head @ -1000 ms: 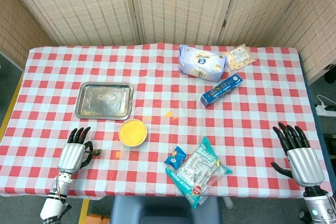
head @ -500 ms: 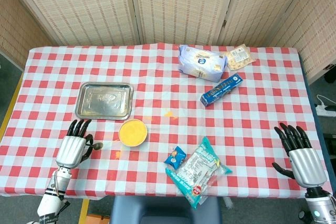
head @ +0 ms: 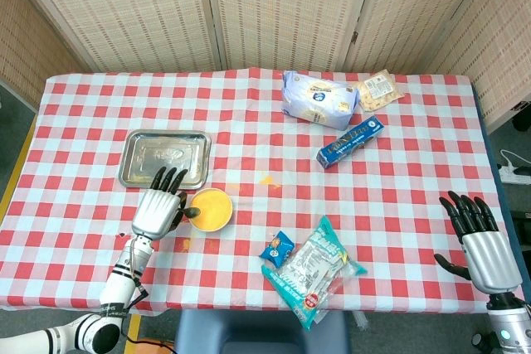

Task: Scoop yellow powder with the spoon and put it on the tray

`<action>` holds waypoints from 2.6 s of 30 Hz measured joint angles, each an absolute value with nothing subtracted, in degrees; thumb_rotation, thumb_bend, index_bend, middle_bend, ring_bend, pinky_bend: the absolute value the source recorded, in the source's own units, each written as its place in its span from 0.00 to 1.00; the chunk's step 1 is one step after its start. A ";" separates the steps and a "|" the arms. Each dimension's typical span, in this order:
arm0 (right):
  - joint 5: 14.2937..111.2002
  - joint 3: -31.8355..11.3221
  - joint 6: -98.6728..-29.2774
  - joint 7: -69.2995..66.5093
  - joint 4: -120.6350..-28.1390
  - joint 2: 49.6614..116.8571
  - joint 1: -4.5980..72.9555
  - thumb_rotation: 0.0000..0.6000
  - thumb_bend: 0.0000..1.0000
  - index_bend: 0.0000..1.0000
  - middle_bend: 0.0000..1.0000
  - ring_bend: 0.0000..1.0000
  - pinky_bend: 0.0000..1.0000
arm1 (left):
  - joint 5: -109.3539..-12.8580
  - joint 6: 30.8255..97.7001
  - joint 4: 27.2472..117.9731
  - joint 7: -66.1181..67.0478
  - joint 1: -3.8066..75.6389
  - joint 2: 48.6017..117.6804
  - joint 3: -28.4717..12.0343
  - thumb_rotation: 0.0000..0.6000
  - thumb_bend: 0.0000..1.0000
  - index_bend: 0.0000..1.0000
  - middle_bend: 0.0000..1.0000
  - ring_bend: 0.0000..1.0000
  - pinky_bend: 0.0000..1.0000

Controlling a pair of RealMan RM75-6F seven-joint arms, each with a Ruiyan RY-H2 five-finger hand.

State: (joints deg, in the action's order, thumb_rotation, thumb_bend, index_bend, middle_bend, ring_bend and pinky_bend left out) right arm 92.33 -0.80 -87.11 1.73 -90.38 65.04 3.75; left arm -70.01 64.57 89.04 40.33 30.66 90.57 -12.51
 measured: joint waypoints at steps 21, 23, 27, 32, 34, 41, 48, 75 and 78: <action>92.31 -0.78 -87.19 0.98 -90.42 64.52 3.64 1.00 0.05 0.00 0.00 0.00 0.00 | -64.28 64.43 84.11 45.49 35.47 95.46 -10.64 1.00 0.43 0.31 0.02 0.00 0.01; 92.33 -0.76 -87.23 0.98 -90.41 64.52 3.61 1.00 0.05 0.00 0.00 0.00 0.00 | -64.45 64.95 84.38 45.27 35.41 95.27 -10.39 1.00 0.43 0.31 0.02 0.00 0.01; 92.33 -0.75 -87.17 1.09 -90.35 64.59 3.61 1.00 0.05 0.00 0.00 0.00 0.00 | -65.42 66.42 85.35 44.26 34.89 94.29 -9.88 1.00 0.43 0.31 0.02 0.00 0.01; 92.53 -0.60 -87.01 1.55 -90.38 64.77 3.66 1.00 0.05 0.00 0.00 0.00 0.00 | -67.23 67.65 87.24 40.39 34.00 91.79 -9.61 1.00 0.43 0.35 0.02 0.00 0.01; 92.54 -0.56 -86.99 1.92 -90.44 64.86 3.64 1.00 0.05 0.00 0.00 0.00 0.00 | -67.51 67.70 88.15 38.21 33.66 90.30 -9.71 1.00 0.43 0.38 0.03 0.00 0.01; 92.38 -0.54 -86.52 3.06 -90.48 65.36 3.75 1.00 0.05 0.00 0.00 0.00 0.00 | -63.29 61.74 90.87 29.32 34.07 83.14 -12.38 1.00 0.43 0.39 0.03 0.00 0.01; 91.52 -0.91 -86.16 3.28 -90.34 65.53 3.88 1.00 0.05 0.00 0.00 0.00 0.00 | -53.47 47.71 91.90 20.75 37.69 77.26 -15.98 1.00 0.43 0.40 0.03 0.00 0.01; 90.08 -1.57 -85.50 4.08 -90.02 66.02 4.17 1.00 0.05 0.00 0.00 0.00 0.00 | -34.11 32.13 82.72 11.99 51.20 71.83 -11.18 1.00 0.43 0.48 0.03 0.00 0.01; 89.91 -1.59 -85.24 4.39 -90.00 66.15 4.26 1.00 0.05 0.00 0.00 0.00 0.00 | -33.21 31.21 82.14 11.88 52.11 71.61 -9.90 1.00 0.43 0.48 0.03 0.00 0.01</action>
State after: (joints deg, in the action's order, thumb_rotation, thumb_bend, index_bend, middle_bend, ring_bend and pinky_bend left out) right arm 89.91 -1.59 -85.24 4.39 -90.00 66.15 4.26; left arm -33.21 31.21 82.14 11.88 52.11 71.61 -9.90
